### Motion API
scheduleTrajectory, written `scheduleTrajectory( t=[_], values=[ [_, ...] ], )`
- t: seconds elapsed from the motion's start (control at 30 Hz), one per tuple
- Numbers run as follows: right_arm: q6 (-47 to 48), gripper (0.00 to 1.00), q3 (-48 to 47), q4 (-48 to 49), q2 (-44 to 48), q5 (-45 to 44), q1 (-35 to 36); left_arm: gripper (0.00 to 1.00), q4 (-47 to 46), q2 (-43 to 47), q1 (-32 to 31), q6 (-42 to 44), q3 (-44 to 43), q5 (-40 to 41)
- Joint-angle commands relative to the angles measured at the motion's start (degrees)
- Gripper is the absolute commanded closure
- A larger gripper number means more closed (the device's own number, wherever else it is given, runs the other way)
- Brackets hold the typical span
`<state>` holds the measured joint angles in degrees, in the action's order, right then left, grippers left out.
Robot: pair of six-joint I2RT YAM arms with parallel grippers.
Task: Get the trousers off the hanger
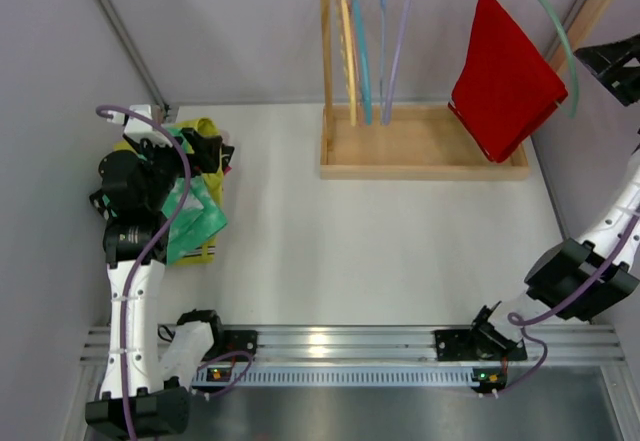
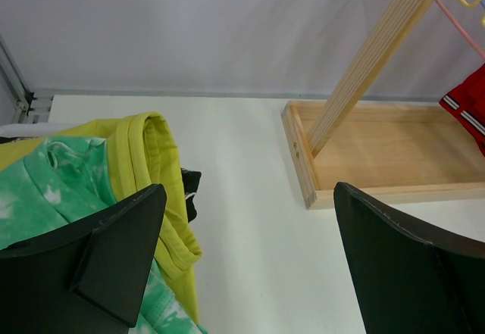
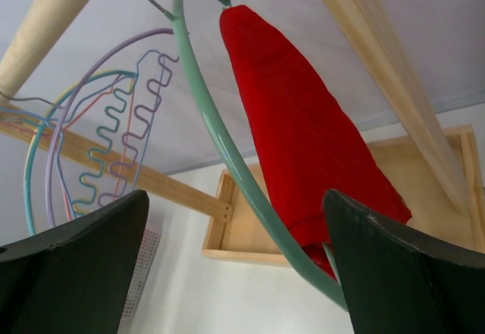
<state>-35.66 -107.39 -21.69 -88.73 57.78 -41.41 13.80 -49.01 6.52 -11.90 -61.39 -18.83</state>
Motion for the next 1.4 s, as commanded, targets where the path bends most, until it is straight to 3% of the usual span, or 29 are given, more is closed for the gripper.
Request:
scheduleTrajectory(
  t=[0.0, 0.3, 0.6, 0.73, 1.1, 1.3, 1.37],
  values=[
    [2.52, 0.01, -3.34, 1.22, -0.30, -3.02, 3.87, 0.01, -1.50, 0.85, -0.28, -1.02, 0.04, 1.25],
    [-3.17, 0.04, -0.54, 6.39, -0.57, -2.50, 10.99, 0.01, -1.59, 1.11, -0.28, -1.11, 0.21, 1.16],
    [-13.37, 0.28, 4.47, 14.04, -0.48, -1.79, 15.57, 0.01, -1.59, 0.94, -0.28, -2.60, 0.83, 2.05],
    [-18.03, 0.44, 7.10, 18.87, -1.53, -0.66, 16.80, 0.01, -1.59, 1.29, -0.28, -2.86, 1.27, 1.60],
    [-25.86, 0.66, 6.23, 27.67, -3.20, 2.16, 18.91, 0.01, -1.59, 1.47, -0.37, -4.54, 1.53, 0.46],
    [-35.25, 0.99, 5.88, 35.91, -5.66, 4.44, 18.91, 0.01, -1.58, 0.68, -0.37, -1.55, -0.40, 0.73],
    [-37.72, 1.00, 5.27, 38.31, -6.63, 4.89, 18.91, 0.01, -1.59, 0.68, -0.37, -1.37, -0.58, 0.29]
  ],
)
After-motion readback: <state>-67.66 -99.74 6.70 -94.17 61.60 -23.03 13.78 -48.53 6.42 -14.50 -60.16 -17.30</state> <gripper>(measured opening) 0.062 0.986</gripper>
